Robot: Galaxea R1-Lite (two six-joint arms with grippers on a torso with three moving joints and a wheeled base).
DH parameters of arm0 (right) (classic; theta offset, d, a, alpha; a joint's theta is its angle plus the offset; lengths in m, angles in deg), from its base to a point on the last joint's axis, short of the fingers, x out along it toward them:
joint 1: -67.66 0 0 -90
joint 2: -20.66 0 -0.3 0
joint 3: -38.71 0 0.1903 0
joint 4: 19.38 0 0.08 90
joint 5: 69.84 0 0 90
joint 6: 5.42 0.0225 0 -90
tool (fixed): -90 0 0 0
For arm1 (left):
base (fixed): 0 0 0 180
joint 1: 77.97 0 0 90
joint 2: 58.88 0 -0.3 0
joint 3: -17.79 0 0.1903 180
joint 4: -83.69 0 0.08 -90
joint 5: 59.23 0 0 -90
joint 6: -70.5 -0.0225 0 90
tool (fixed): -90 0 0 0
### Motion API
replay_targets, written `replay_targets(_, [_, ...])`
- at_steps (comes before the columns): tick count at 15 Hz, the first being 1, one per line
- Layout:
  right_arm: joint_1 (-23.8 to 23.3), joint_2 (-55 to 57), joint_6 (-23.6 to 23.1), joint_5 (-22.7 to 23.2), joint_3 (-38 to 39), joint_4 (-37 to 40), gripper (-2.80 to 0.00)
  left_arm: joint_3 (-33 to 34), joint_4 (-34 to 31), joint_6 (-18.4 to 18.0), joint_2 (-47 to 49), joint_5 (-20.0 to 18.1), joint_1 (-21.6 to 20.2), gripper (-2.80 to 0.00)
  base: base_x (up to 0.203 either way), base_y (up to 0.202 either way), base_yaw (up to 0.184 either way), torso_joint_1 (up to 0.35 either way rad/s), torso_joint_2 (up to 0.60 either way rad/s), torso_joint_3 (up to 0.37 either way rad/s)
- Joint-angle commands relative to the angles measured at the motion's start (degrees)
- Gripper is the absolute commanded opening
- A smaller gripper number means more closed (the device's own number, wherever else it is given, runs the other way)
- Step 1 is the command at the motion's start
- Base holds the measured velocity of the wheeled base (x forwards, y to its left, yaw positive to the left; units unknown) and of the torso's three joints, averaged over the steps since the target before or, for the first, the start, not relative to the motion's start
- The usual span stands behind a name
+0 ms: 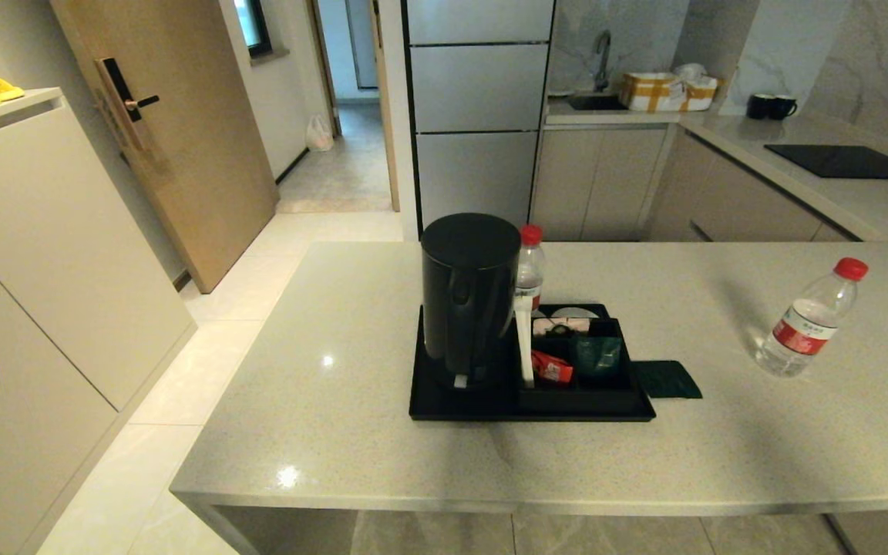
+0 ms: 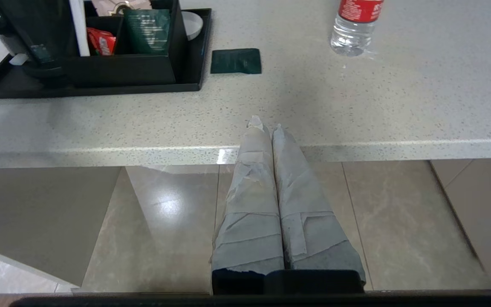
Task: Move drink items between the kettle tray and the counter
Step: Return the bottled water to its original position
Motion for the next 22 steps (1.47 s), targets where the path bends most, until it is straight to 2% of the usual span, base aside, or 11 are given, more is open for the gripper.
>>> replay_targets(1, [0.02,-0.11,-0.09,0.04,0.03,0.06,-2.80,0.00,0.04,-0.02,0.07,0.00,-0.02,-2.80,0.000,0.000,0.000,0.000,0.00,0.000])
replay_targets(4, [0.02,1.94,0.29,-0.34,-2.59,1.17,-2.80,0.00,-0.05,-0.02,0.07,0.00,-0.02,-2.80,0.000,0.000,0.000,0.000,0.00,0.000])
replay_targets(6, [-0.05,10.31,3.41,-1.26,-11.85,1.93,-2.80,0.00,-0.05,-0.02,0.07,0.00,-0.02,-2.80,0.000,0.000,0.000,0.000,0.00,0.000])
replay_targets(7, [-0.43,15.05,4.86,-2.68,-19.19,4.49,-2.80,0.00,-0.02,-0.02,0.07,0.00,-0.02,-2.80,0.000,0.000,0.000,0.000,0.00,0.000])
replay_targets(9, [-0.95,25.19,8.02,-5.26,-34.28,16.32,-2.80,0.00,0.04,-0.02,0.07,0.00,-0.02,-2.80,0.000,0.000,0.000,0.000,0.00,0.000])
replay_targets(11, [-0.82,35.94,10.83,-3.45,-41.37,25.20,-2.80,0.00,0.04,-0.02,0.07,0.00,-0.02,-2.80,0.000,0.000,0.000,0.000,0.00,0.000])
replay_targets(14, [-0.78,50.22,12.72,-1.38,-45.83,30.35,-2.80,0.00,-0.02,-0.02,0.07,0.00,-0.02,-2.80,0.000,0.000,0.000,0.000,0.00,0.000])
replay_targets(17, [-0.72,59.03,14.60,-0.22,-46.12,30.71,-2.80,0.00,-0.05,-0.02,0.07,0.00,-0.02,-2.80,0.000,0.000,0.000,0.000,0.00,0.000])
replay_targets(19, [-0.69,62.46,16.05,0.14,-44.62,26.47,-2.80,0.00,-0.05,-0.02,0.07,0.00,-0.02,-2.80,0.000,0.000,0.000,0.000,0.00,0.000])
replay_targets(22, [-0.77,63.99,15.70,-0.51,-39.76,17.23,-2.80,0.00,-0.05,-0.02,0.07,0.00,-0.02,-2.80,0.000,0.000,0.000,0.000,0.00,0.000])
